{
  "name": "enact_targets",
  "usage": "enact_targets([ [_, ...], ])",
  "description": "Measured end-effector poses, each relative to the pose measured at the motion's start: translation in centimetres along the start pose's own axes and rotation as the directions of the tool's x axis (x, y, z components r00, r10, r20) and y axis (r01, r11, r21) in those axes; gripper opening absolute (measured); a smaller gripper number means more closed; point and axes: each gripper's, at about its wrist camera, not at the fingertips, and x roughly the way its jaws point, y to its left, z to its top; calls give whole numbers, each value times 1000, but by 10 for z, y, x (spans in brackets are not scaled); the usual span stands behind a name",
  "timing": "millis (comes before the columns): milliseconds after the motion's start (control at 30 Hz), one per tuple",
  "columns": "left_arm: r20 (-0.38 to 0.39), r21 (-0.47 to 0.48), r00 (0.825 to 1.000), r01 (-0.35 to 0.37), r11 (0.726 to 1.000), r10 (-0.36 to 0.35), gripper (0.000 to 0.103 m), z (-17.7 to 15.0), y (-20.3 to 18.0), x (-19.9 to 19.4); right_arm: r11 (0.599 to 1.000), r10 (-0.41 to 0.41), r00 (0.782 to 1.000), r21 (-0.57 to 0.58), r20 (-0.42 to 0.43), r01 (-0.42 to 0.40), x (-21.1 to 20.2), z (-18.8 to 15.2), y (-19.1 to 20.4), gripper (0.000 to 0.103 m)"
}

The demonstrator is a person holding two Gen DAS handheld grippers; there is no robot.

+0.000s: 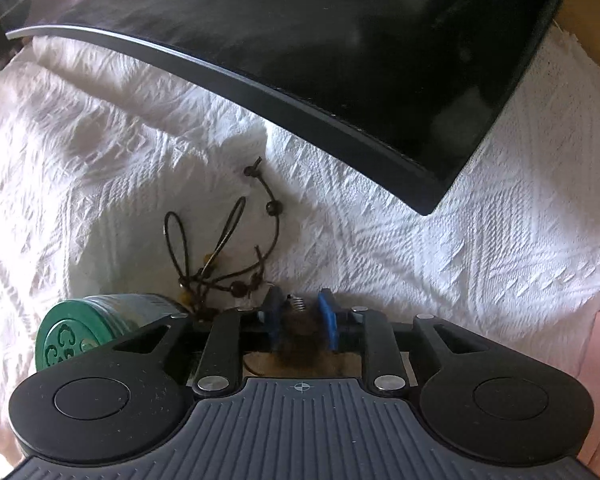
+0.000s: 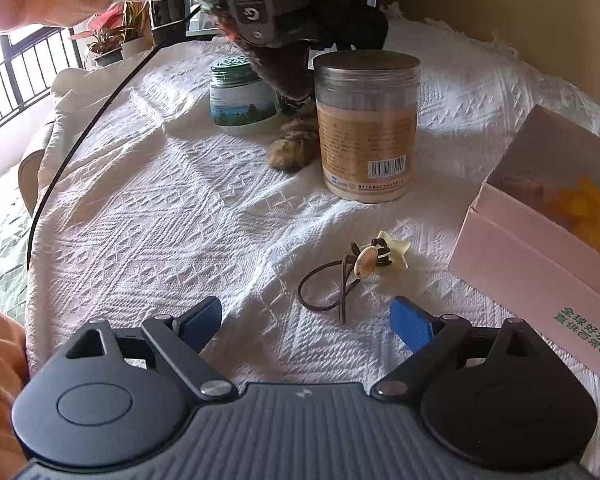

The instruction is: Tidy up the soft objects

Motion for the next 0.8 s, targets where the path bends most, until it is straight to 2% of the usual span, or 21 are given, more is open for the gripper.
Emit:
enact_targets([
  [133, 9, 3, 1000, 25, 1000, -25, 24, -7, 1, -1, 1000, -5, 1000, -1, -6, 5, 0, 0, 1, 92],
  [200, -14, 2, 999, 41, 999, -41, 24, -13, 1, -2, 1000, -9, 1000, 1, -9, 9, 1, 1, 1, 92],
  [300, -15, 87, 1000, 27, 996, -25, 24, -19, -9, -4, 1000, -14, 1000, 6, -12, 14, 1, 2, 1, 92],
  [367, 4, 122, 1000, 11, 992, -11, 23, -23, -15, -5, 1000, -19, 1000, 6, -16, 20, 1, 3, 2, 90],
  [433, 33, 162, 999, 0, 987, -6, 17, -29, -22, -8, 999, -31, 999, 11, -18, 31, 0, 4, 2, 88],
  [533, 101, 232, 993, 32, 972, -57, 15, -43, -25, -16, 998, -66, 998, 22, -1, 66, -5, 5, 1, 85],
  [633, 156, 254, 978, 99, 962, -142, 15, -57, -23, -31, 993, -118, 992, 29, 36, 117, -14, 7, 0, 84],
  [733, 247, 303, 940, 154, 941, -234, 14, -73, -13, -57, 986, -161, 985, 53, 64, 158, -24, 9, -2, 84],
  [800, 276, 302, 908, 229, 925, -315, 14, -83, 5, -73, 980, -192, 979, 63, 74, 187, -28, 11, -1, 84],
])
